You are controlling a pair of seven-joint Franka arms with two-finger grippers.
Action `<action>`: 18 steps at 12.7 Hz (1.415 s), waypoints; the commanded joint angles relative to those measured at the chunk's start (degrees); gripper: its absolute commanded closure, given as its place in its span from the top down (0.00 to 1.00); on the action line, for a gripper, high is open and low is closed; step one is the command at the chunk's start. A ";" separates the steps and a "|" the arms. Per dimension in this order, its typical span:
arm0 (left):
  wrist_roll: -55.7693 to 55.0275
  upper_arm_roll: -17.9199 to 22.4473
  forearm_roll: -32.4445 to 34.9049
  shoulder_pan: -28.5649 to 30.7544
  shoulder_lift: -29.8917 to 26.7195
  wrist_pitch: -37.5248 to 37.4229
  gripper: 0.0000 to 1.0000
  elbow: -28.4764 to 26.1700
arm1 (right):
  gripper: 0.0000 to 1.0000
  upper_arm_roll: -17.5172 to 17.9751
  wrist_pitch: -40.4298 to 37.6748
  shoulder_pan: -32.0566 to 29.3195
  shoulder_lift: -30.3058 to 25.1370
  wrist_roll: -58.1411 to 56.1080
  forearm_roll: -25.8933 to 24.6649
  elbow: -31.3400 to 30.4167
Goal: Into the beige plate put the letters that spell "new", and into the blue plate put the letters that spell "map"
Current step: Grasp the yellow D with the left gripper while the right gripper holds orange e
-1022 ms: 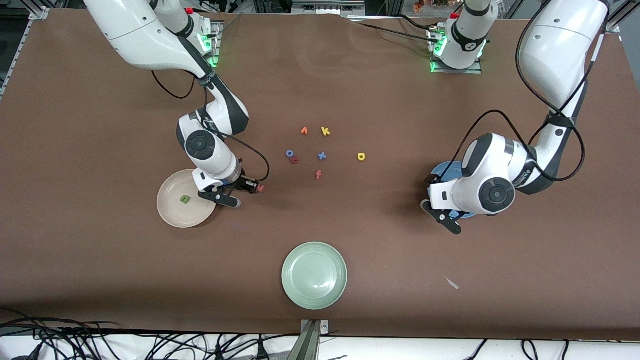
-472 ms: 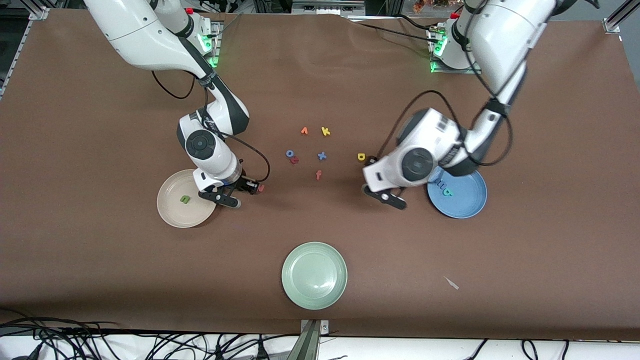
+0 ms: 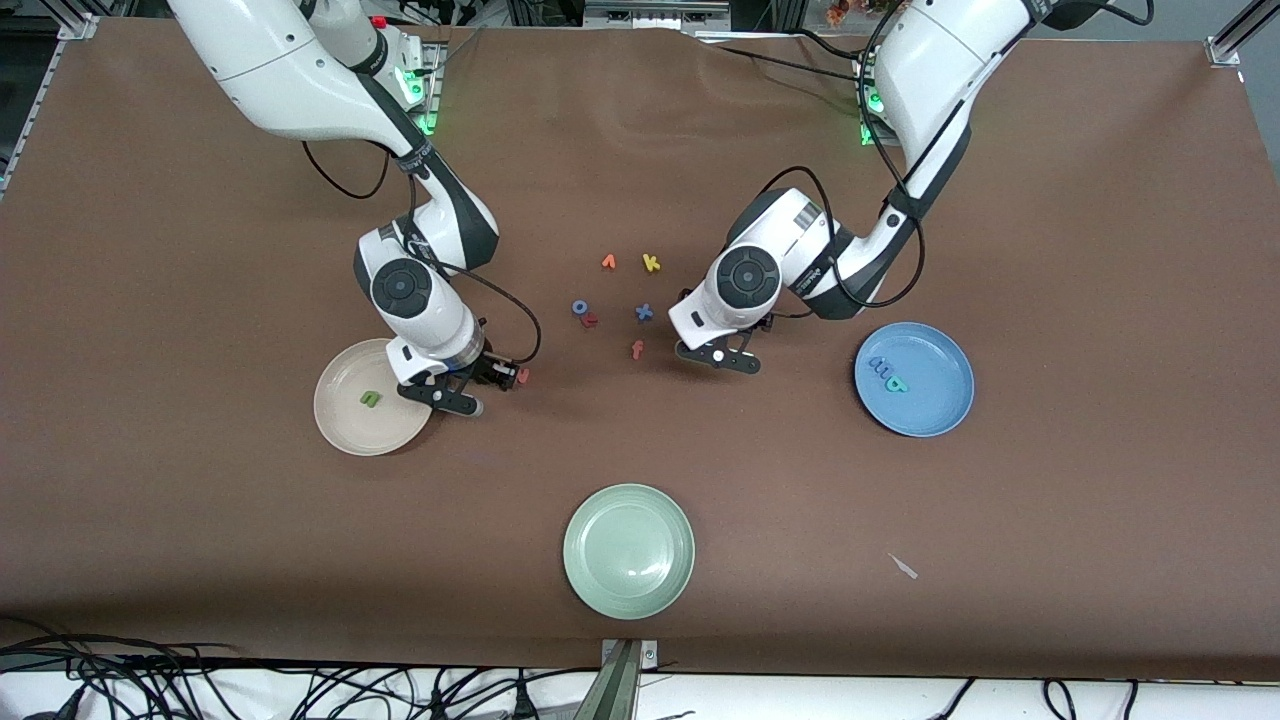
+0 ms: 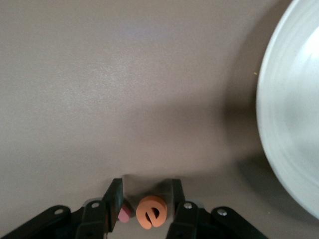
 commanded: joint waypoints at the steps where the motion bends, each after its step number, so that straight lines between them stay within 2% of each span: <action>1: -4.55 0.20 1.94 -0.53 -1.05 3.90 0.85 -4.13 | 0.47 -0.29 0.06 0.02 -0.64 -2.77 -0.92 0.25; 3: -4.65 0.20 1.94 -0.71 -0.88 3.90 0.69 -4.65 | 0.47 -0.55 0.06 0.02 -0.64 -4.18 -1.79 0.16; 8: -3.86 0.20 2.03 -0.97 -0.18 3.99 0.47 -5.54 | 0.47 -0.73 0.06 -0.15 -0.55 -4.19 -2.85 -0.54; 11: -3.86 0.20 2.03 -1.06 0.26 4.08 0.23 -5.19 | 0.47 -0.64 0.67 0.02 -0.11 -1.74 -2.85 -1.42; 16: -3.77 0.20 2.03 -0.45 -0.26 3.90 0.22 -5.01 | 0.47 0.23 0.68 0.11 -0.46 1.68 -2.77 -2.83; 18: -2.99 0.37 2.03 0.26 -2.62 2.51 0.22 -4.57 | 0.47 1.29 0.68 0.20 -0.46 3.63 -2.85 -3.00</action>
